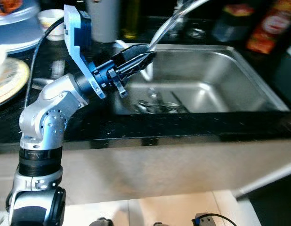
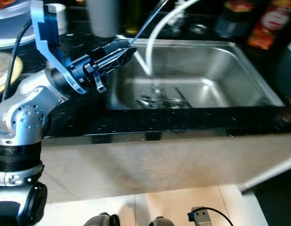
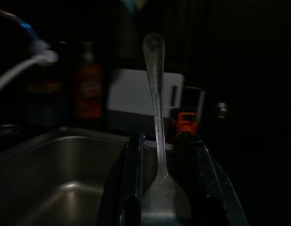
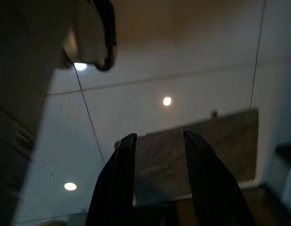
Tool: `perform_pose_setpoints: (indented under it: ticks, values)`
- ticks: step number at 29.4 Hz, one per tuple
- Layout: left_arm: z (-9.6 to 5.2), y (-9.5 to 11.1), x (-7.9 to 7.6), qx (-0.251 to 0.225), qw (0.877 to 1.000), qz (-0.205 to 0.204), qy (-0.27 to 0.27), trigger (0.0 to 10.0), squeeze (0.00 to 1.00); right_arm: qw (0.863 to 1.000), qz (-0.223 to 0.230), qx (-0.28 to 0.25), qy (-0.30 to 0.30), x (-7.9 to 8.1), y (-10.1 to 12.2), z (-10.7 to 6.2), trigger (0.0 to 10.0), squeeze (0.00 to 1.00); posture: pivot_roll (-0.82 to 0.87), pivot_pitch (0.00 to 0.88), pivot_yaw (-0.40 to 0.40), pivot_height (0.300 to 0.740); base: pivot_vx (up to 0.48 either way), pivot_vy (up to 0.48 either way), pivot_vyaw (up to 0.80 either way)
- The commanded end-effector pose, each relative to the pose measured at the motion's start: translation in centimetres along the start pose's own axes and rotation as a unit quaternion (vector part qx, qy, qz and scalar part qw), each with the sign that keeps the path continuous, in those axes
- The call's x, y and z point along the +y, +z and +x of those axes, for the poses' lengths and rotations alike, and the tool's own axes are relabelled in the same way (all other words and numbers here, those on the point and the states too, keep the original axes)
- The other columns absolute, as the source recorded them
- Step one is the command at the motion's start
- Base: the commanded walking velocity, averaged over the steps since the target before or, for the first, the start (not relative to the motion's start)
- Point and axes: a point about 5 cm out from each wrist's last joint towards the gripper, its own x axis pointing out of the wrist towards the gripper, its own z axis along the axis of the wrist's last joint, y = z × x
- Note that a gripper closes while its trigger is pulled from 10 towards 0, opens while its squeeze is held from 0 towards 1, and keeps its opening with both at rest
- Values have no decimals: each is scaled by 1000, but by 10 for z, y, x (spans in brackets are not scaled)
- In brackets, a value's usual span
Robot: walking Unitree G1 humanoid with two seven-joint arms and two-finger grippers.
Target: Kitchen organization
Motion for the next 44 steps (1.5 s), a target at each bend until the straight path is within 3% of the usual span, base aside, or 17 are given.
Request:
perform_pose_setpoints:
  ticks: [1, 8, 14, 18, 19, 22, 24, 25, 31, 33, 34, 37, 38, 39, 41, 43, 44]
  values:
    - [8, 6, -3, 6, 999, 23, -23, 10000, 0, 1000, 5, 14, -3, -2, -14, -2, 10000, 0, 61, 118, -40, 740, 0, 0, -800]
    - [13, 4, -1, 27, 998, 45, -37, 10000, 0, 1000, 3, 20, 0, 1, -20, -2, 10000, 0, 63, 115, -37, 740, 0, 0, -795]
    - [20, -4, 16, 106, 986, 123, -30, 10000, 0, 1000, 10, 17, 1, 5, -23, -2, 10000, 0, 52, 126, -26, 740, 0, 0, -340]
    - [19, -5, 25, 128, 981, 147, -4, 10000, 0, 1000, 10, 20, 0, 5, -25, -2, 10000, 0, 49, 132, -25, 740, 0, 0, 0]
    - [17, -6, 39, 154, 972, 175, 31, 10000, 0, 1000, 10, 23, 0, 5, -27, -2, 10000, 0, 47, 137, -24, 740, 0, 0, 0]
    - [15, -5, 54, 189, 956, 219, 53, 10000, 0, 1000, 10, 28, -1, 5, -29, -3, 10000, 0, 41, 154, -18, 740, 0, 0, 0]
    - [15, -5, 54, 189, 956, 219, 53, 10000, 0, 1000, 10, 28, -1, 5, -29, -3, 10000, 0, 41, 154, -18, 740, 0, 0, 0]
    - [17, -6, 59, 213, 944, 246, 51, 10000, 0, 999, 12, 29, -2, 5, -28, -2, 10000, 0, 31, 170, -6, 740, 0, 0, 0]
    - [22, -12, 64, 249, 927, 280, 26, 10000, 0, 999, 18, 33, -2, 6, -33, -3, 10000, 0, 15, 193, 6, 740, 0, 0, 0]
    - [23, -22, 69, 286, 908, 307, 12, 10000, 0, 999, 23, 39, -1, 7, -39, -4, 10000, 0, -2, 229, 13, 740, 0, 0, 0]
    - [23, -22, 69, 286, 908, 307, 12, 10000, 0, 999, 23, 39, -1, 7, -39, -4, 10000, 0, -2, 229, 13, 740, 0, 0, 0]
    - [22, -32, 75, 316, 894, 317, 7, 10000, 0, 999, 27, 46, 1, 8, -46, -5, 10000, 0, -12, 255, 15, 740, 0, 0, 0]
    - [21, -38, 79, 335, 884, 325, 10, 10000, 0, 998, 28, 53, 1, 8, -53, -6, 10000, 0, -17, 274, 17, 740, 0, 0, 0]
    - [21, -38, 79, 335, 884, 325, 10, 10000, 0, 998, 28, 53, 1, 8, -53, -6, 10000, 0, -17, 274, 17, 740, 0, 0, 0]
    - [18, -50, 86, 378, 859, 344, 13, 10000, 0, 997, 31, 66, 0, 7, -67, -10, 10000, 0, -28, 306, 25, 740, 0, 0, 0]
    - [17, -56, 87, 399, 845, 355, 9, 10000, 0, 997, 34, 72, -1, 6, -74, -12, 10000, 0, -35, 320, 28, 740, 0, 0, 0]
    - [17, -56, 87, 399, 845, 355, 9, 10000, 0, 997, 34, 72, -1, 6, -74, -12, 10000, 0, -35, 320, 28, 740, 0, 0, 0]
